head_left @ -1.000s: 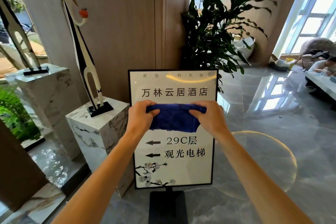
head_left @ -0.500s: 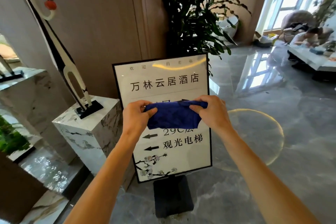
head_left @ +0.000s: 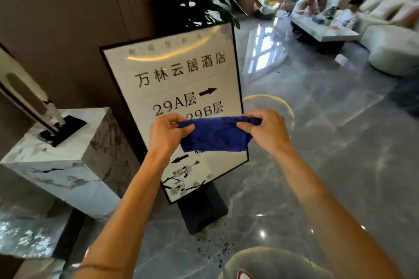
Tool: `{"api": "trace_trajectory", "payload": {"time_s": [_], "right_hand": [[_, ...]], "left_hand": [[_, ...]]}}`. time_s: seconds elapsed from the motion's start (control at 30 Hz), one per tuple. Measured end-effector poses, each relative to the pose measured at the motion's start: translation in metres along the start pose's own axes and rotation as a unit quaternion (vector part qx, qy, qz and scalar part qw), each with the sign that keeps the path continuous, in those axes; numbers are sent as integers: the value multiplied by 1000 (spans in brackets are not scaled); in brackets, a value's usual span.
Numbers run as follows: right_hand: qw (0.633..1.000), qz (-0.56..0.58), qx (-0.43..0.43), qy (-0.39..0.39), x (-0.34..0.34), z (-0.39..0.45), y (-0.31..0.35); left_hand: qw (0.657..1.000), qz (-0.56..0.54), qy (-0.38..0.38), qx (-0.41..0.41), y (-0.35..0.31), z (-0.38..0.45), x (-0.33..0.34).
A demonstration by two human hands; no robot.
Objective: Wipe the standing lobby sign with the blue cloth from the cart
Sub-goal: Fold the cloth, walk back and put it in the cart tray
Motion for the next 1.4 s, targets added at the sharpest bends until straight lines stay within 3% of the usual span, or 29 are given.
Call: {"api": "trace_trajectory", "payload": {"time_s": [0.43,0.7,1.0,1.2,1.4], "right_hand": [[987,-56,127,-77,-43,-119,-30],[973,-39,177,-140,-91,-191,-45],[955,-24,205,-212,-170,-306,-59],[923,-35,268,-274,-221,-413,-68],[866,-49,331,-371,-266,-525,-64]], "left_hand": [[979,-45,199,13,27,-47,65],[965,-7,244,96,0,-98,98],[935,-9,328,133,-30,-201,153],[903,2,394,173,-49,-290,202],[852,9,486,197,-67,-389,254]]}}
Point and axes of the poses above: each hand's wrist, its own z-axis towards the middle knuckle, its own x-axis out of the palm, y = z × x, the point moved 3 cm from there along z, towards the middle knuckle, and after that the axes turned 3 degrees about -x, right-handed, at the moved point
